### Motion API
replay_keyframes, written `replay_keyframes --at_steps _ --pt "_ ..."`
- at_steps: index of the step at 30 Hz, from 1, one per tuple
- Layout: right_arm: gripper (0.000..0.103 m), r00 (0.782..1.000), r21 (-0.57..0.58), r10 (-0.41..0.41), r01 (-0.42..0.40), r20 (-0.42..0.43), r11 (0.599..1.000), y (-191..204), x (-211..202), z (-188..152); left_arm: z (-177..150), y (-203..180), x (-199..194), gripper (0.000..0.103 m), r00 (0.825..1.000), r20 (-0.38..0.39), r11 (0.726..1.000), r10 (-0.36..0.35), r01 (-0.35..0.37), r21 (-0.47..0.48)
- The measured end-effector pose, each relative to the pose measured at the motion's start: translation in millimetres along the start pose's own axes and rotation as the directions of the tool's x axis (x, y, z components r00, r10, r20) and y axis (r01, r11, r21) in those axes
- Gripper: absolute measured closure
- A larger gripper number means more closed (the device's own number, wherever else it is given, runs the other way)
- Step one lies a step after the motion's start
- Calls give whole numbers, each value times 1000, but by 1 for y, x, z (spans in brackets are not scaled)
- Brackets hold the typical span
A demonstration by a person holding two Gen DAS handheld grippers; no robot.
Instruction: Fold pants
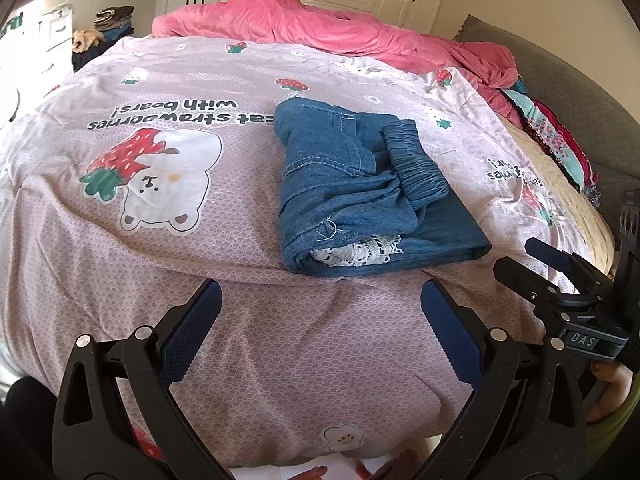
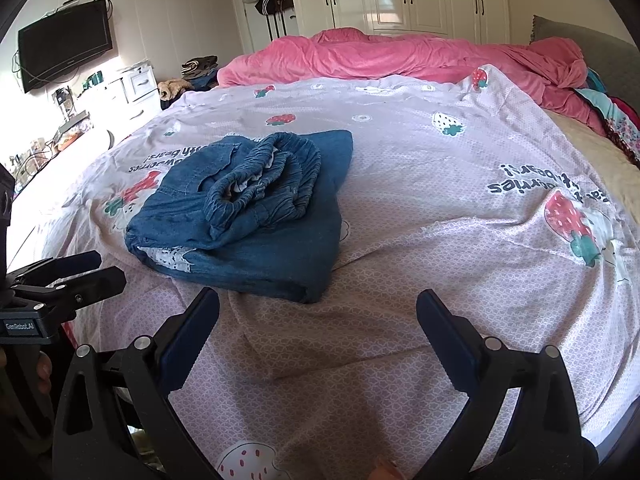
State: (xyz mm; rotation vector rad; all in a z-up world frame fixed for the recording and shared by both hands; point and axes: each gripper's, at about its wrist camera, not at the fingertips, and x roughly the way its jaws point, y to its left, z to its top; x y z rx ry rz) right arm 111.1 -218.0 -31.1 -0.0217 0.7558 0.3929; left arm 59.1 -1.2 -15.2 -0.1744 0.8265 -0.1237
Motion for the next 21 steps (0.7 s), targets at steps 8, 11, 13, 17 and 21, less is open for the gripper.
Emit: replay_keyframes --at_steps 8,11,13,17,21 --pt "4 1000 3 -11 11 -2 1000 -3 1 0 2 -5 0 9 1000 -19 1000 1 -1 16" --pt "4 1000 4 -27 27 -1 1000 -6 -1 2 4 -7 2 9 999 -37 999 15 -14 33" --pt "4 999 9 -40 40 3 999 -11 -2 4 5 -5 1 9 999 -31 999 18 -17 28" --pt "4 994 19 -110 110 3 994 -33 -4 16 14 15 -4 9 1000 -2 1000 5 -5 -28" --pt "4 967 67 -252 249 30 966 -90 -12 38 43 71 9 9 987 -48 984 153 -157 -87"
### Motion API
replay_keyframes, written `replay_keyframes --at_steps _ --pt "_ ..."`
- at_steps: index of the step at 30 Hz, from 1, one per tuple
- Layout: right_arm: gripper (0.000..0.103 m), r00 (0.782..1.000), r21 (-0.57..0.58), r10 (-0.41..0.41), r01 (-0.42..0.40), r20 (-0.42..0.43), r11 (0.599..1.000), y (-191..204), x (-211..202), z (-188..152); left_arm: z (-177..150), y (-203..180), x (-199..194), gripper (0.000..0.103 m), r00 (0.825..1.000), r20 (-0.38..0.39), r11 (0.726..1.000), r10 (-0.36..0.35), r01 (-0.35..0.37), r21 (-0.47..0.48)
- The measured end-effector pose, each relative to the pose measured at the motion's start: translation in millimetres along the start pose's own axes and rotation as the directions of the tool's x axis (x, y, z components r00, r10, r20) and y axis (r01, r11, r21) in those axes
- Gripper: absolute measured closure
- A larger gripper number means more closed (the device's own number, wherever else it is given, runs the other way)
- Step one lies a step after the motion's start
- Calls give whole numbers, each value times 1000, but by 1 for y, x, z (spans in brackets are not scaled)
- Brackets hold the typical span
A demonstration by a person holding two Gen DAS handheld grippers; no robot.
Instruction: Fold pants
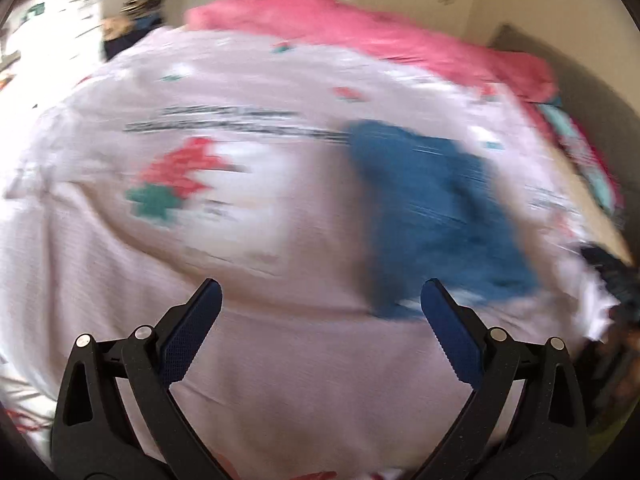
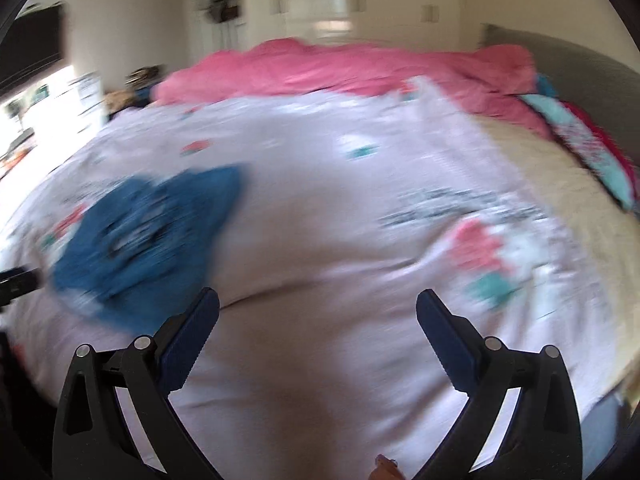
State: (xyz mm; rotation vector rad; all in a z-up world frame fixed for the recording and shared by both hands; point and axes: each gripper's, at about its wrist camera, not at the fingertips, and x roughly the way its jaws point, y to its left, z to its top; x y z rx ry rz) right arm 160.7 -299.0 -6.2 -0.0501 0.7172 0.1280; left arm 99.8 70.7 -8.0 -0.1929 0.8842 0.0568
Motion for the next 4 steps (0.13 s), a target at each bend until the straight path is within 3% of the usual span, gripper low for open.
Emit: replay_keyframes --at_steps 2,4 --pt "4 996 79 -58 63 -63 995 -49 22 16 20 34 14 9 996 -5 995 93 -93 -31" --pt "4 989 167 -111 126 -96 978 -99 45 29 41 69 27 9 979 -7 977 204 -204 -58"
